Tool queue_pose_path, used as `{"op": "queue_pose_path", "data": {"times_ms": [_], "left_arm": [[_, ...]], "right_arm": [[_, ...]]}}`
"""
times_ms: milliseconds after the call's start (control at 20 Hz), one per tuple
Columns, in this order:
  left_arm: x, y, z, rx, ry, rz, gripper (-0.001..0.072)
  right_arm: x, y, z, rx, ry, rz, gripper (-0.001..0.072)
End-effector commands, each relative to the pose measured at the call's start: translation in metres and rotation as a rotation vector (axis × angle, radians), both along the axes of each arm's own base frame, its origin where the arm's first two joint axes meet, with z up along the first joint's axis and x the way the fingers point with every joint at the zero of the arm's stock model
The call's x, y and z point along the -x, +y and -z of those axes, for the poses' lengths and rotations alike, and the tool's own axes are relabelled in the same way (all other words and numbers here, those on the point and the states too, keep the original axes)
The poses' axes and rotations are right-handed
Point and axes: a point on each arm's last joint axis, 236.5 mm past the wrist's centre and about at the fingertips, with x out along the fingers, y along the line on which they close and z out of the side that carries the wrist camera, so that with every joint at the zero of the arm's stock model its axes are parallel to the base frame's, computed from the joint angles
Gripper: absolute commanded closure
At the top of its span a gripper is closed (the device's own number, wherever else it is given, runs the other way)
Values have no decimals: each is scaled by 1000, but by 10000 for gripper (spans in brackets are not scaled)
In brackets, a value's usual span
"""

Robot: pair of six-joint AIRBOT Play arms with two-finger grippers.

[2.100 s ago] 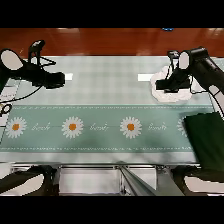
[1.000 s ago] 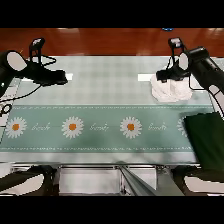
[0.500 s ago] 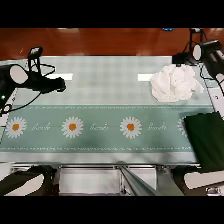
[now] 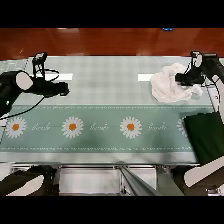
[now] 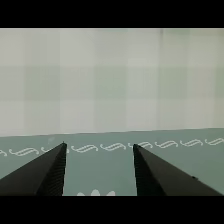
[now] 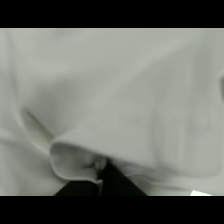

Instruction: Fold the shirts.

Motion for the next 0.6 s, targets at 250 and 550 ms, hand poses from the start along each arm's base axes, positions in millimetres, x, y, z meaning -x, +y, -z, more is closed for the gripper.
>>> {"op": "queue_pose_path", "data": {"times_ms": [250, 550], "left_arm": [[11, 100, -77, -36, -175, -232, 200], [46, 84, -162, 66, -380, -259, 201]], "right_arm": [[-30, 23, -142, -51, -289, -108, 687], [-20, 84, -389, 15, -845, -271, 687]]}}
